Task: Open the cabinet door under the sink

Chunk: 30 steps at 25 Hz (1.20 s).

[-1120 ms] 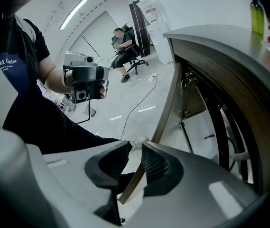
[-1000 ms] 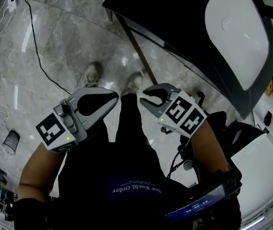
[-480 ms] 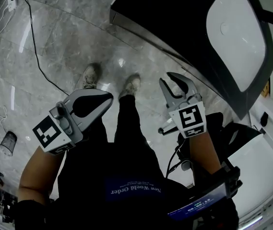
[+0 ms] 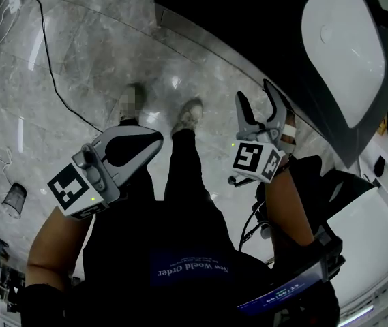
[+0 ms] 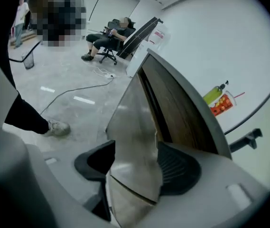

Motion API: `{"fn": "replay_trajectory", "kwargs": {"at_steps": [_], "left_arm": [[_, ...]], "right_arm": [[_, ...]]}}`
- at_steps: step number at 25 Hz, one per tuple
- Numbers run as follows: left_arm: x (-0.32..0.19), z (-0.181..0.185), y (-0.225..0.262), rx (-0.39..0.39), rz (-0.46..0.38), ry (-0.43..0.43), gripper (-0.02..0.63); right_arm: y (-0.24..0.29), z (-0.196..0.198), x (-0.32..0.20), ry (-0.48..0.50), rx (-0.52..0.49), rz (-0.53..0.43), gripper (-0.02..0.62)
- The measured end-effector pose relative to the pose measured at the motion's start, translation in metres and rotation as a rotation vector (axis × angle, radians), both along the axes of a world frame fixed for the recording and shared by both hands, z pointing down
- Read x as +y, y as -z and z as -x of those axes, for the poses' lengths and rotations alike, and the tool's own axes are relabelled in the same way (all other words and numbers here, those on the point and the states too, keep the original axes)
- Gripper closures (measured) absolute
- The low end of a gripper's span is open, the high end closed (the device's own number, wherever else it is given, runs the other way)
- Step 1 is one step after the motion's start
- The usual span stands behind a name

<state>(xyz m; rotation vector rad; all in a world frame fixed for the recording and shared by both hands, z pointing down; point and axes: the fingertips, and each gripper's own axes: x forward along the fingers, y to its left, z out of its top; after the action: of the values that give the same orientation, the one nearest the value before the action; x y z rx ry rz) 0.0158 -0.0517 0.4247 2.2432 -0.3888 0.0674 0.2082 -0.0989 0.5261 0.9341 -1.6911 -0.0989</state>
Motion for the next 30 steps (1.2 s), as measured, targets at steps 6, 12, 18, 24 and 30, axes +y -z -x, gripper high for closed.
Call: {"fn": "replay_trajectory", "kwargs": {"at_steps": [6, 12, 18, 24, 30], "left_arm": [[0.002, -0.004, -0.002, 0.001, 0.006, -0.011, 0.603], [0.007, -0.005, -0.011, -0.006, 0.027, -0.021, 0.603], [0.012, -0.005, -0.023, -0.020, 0.057, -0.050, 0.603], [0.013, -0.006, -0.029, -0.023, 0.075, -0.063, 0.603], [0.010, -0.008, -0.028, -0.024, 0.063, -0.073, 0.603]], "right_arm": [[-0.016, -0.009, -0.013, 0.015, 0.171, -0.126, 0.244], [-0.034, -0.014, -0.022, 0.007, 0.299, -0.236, 0.152], [-0.036, -0.016, -0.028, 0.004, 0.341, -0.309, 0.131], [-0.042, -0.017, -0.035, -0.047, 0.405, -0.303, 0.111], [-0.047, -0.016, -0.036, -0.058, 0.438, -0.242, 0.078]]}}
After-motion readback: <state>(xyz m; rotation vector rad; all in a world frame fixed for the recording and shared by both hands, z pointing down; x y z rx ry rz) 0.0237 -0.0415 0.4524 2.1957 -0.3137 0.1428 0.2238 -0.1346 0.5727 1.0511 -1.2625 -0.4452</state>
